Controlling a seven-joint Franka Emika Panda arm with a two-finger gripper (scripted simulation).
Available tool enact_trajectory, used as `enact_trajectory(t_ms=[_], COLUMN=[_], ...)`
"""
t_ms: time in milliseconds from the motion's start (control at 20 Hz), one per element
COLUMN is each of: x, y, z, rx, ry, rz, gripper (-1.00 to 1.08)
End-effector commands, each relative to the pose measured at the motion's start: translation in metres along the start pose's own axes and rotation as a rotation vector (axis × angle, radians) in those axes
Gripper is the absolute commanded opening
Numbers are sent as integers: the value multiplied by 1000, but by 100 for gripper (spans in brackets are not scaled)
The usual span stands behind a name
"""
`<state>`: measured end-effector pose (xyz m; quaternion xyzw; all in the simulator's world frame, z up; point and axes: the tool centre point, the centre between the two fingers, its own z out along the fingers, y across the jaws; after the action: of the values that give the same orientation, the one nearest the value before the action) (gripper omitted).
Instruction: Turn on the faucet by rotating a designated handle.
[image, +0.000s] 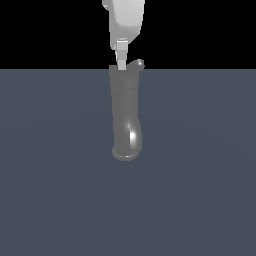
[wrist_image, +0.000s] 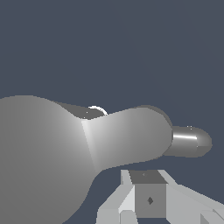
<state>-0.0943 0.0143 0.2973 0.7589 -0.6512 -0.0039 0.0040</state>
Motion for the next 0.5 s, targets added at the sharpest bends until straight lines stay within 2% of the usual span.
enact_trajectory(t_ms=[0, 450], x=[42, 79], y=[-4, -13], z=[0, -1], rx=[11, 11], ry=[1, 0], rz=[65, 87], gripper=[-100, -100])
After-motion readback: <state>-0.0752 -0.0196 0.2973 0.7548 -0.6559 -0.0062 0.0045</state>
